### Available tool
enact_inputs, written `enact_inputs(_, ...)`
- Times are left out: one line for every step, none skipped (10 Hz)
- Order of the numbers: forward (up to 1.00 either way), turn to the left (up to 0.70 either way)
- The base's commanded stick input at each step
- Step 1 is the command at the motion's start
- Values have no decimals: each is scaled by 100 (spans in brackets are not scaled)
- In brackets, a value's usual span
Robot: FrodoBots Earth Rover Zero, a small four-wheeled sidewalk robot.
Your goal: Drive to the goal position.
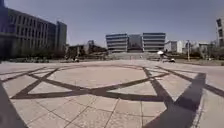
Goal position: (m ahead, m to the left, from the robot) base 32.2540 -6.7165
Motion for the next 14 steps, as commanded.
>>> enact_inputs(100, 0)
enact_inputs(100, 0)
enact_inputs(100, 0)
enact_inputs(100, -39)
enact_inputs(100, -14)
enact_inputs(100, -3)
enact_inputs(100, -8)
enact_inputs(100, -26)
enact_inputs(100, -36)
enact_inputs(100, -15)
enact_inputs(100, 0)
enact_inputs(100, 0)
enact_inputs(100, 0)
enact_inputs(100, 0)
